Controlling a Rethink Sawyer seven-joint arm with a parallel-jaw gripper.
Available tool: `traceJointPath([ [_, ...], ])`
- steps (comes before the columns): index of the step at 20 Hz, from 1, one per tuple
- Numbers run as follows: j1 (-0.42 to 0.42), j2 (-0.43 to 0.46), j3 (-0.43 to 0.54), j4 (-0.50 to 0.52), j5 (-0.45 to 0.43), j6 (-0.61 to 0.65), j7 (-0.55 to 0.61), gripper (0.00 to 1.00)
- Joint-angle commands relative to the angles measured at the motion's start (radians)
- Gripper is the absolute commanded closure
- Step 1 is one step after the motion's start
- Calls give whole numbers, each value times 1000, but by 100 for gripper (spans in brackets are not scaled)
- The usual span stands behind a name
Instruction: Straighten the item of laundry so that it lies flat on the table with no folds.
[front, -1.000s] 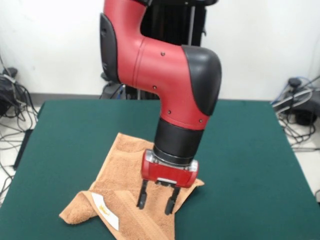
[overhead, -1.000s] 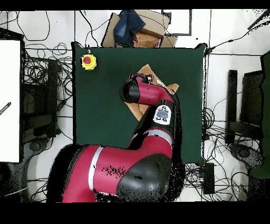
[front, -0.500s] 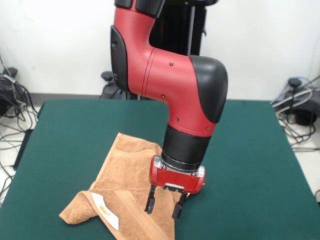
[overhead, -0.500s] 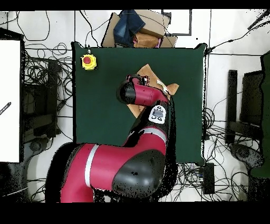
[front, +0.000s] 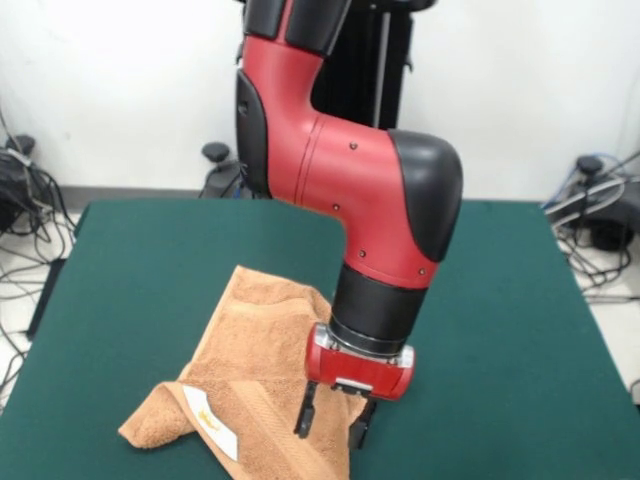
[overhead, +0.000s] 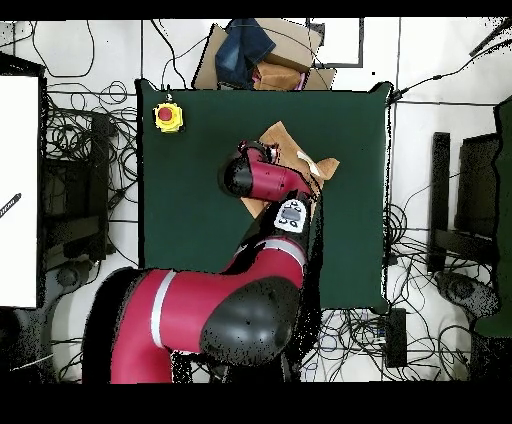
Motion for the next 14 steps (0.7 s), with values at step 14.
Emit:
traceJointPath([
  [14, 111, 204, -153, -157, 211, -31, 202, 0],
])
